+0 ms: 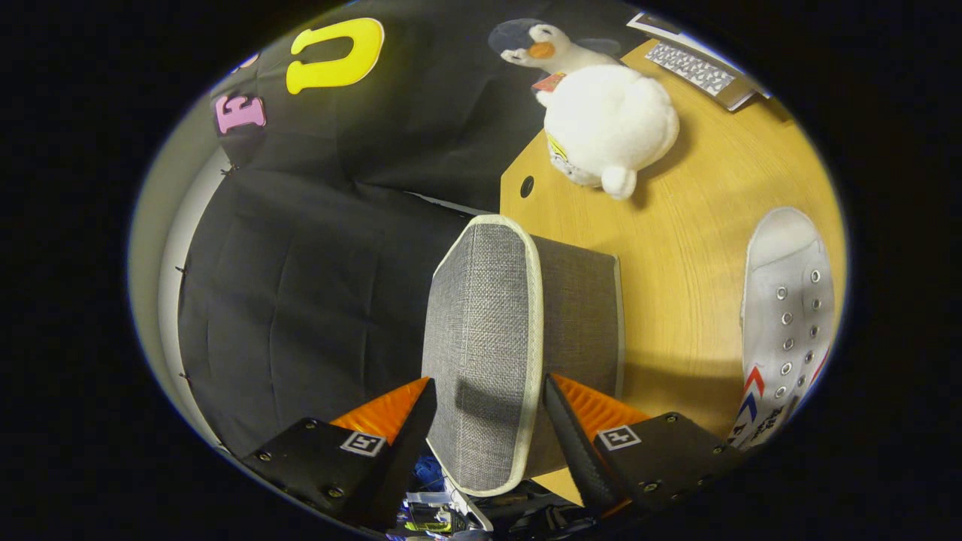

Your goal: Open the storage box then place both shoes into the box .Put the left shoe in first, then the right shoe, with the right side of both shoes facing outward in a uniform manner.

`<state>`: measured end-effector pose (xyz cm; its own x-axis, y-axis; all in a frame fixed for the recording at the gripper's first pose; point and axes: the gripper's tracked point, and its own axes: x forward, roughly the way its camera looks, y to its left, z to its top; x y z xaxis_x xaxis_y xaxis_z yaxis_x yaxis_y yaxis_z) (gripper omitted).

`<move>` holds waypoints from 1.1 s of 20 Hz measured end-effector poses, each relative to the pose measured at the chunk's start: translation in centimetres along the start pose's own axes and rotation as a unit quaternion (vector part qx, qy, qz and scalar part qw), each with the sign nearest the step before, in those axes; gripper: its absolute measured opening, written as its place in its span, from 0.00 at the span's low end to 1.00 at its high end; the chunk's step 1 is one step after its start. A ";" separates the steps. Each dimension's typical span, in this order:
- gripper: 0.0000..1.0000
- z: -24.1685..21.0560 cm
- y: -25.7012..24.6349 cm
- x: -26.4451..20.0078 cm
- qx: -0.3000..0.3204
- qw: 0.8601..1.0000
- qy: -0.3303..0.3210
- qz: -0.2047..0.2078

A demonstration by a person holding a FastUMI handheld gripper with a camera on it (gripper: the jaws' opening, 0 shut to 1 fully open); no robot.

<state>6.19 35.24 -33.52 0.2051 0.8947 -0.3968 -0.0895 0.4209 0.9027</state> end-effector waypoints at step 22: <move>0.04 0.8 7.3 -0.7 -0.039 0.998 0.038 0.038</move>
<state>6.20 37.59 -26.51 0.1205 0.9321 -0.3415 -0.1781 0.3587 0.9163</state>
